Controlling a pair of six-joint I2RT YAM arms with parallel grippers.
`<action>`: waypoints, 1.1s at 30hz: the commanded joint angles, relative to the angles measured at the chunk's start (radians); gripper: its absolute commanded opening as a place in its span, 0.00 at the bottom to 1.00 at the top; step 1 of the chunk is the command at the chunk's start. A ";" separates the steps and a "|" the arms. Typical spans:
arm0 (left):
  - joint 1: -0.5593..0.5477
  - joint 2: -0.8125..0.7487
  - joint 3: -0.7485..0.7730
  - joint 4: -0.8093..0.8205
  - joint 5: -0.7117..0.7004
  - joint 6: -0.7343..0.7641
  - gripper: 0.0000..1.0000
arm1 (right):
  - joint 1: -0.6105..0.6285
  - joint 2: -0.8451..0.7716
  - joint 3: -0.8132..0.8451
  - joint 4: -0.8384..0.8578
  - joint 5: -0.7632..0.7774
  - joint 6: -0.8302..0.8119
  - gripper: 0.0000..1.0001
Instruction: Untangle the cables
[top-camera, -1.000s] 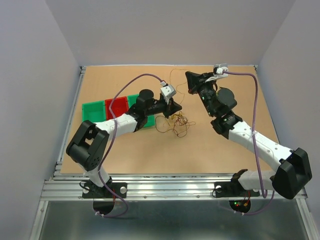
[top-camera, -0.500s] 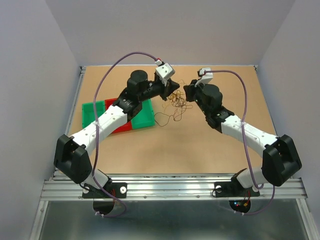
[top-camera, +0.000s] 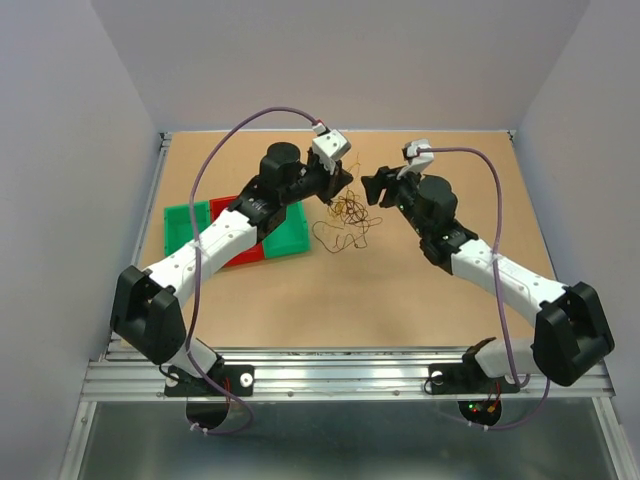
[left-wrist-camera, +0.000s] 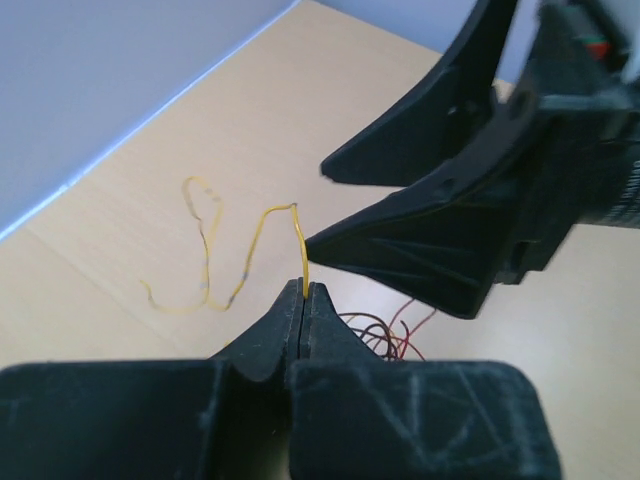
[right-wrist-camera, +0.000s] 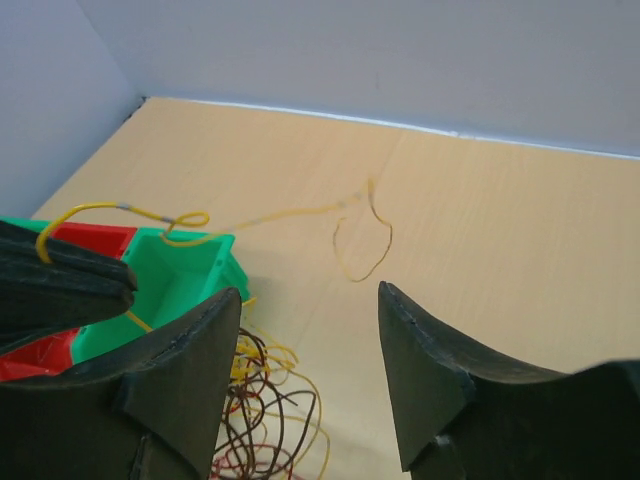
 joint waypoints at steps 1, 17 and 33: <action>0.006 0.021 0.013 0.011 -0.037 -0.036 0.00 | -0.003 -0.074 -0.048 0.054 0.047 -0.018 0.66; 0.016 0.049 0.018 0.002 -0.025 -0.050 0.00 | -0.003 -0.057 -0.097 0.080 -0.335 -0.144 0.56; 0.041 0.024 0.027 -0.019 0.044 -0.068 0.00 | -0.003 0.151 -0.021 0.210 -0.495 -0.156 0.48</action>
